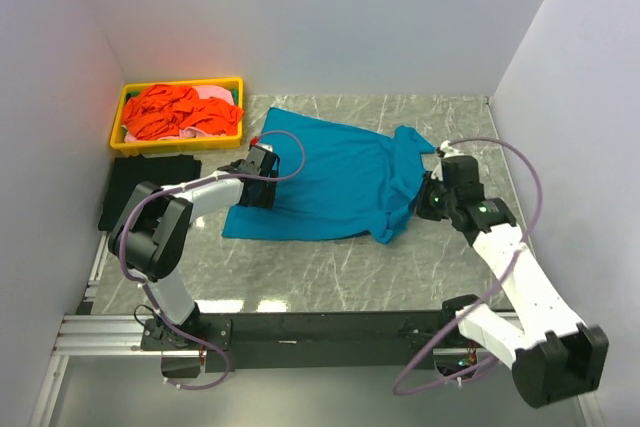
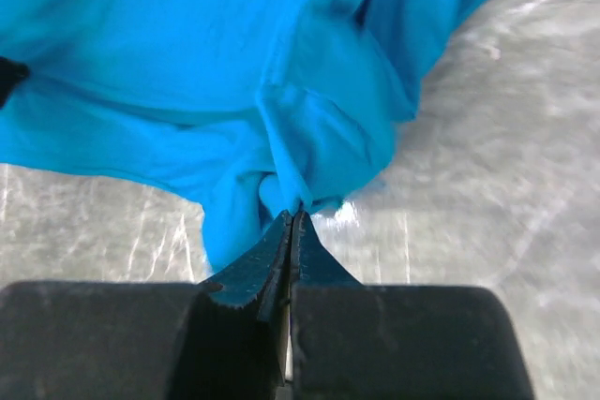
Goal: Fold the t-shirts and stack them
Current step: Flatten the tshirt out
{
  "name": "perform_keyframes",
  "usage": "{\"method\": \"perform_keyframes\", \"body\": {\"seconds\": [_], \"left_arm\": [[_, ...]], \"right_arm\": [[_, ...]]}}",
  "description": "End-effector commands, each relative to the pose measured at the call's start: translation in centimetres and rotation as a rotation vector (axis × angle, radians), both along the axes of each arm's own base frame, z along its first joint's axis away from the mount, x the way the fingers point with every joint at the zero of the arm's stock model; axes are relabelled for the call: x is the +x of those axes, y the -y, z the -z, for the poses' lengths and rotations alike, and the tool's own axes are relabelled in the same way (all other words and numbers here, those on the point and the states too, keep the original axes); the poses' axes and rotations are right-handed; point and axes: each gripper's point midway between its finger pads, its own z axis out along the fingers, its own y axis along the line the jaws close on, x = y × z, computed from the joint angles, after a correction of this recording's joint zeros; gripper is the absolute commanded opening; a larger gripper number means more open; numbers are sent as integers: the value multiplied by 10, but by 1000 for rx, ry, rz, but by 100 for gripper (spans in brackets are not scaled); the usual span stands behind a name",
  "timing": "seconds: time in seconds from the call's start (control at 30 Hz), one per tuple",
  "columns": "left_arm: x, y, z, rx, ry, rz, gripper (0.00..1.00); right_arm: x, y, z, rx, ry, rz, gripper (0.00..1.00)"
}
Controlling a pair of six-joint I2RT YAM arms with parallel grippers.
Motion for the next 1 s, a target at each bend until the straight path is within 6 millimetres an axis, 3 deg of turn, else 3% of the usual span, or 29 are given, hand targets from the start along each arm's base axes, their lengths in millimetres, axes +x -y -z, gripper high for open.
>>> {"method": "perform_keyframes", "body": {"seconds": [0.0,0.13,0.27,0.4,0.53,0.67,0.77,0.97], "left_arm": [[-3,-14,-1,70,-22,-6,79],[-3,-14,-2,72,-21,-7,79],[-3,-16,-2,79,-22,-9,79],[-3,-16,-3,80,-20,-10,78],[-2,-15,-5,75,-13,-9,78],[-3,-16,-4,80,-17,-9,78],[-2,-16,-5,77,-11,-11,79],[0,-14,-13,58,16,-14,79]], "right_arm": [[-31,22,-21,-71,-39,50,0],[-51,24,-40,-41,-8,63,0],[-66,35,-46,-54,10,123,5],[-78,43,-37,-87,-24,135,33],[-77,41,-24,-89,-38,125,44],[-67,17,-20,-8,10,50,43],[-76,-13,1,10,-44,-66,41],[-84,-42,51,-43,-157,-131,42]]}}
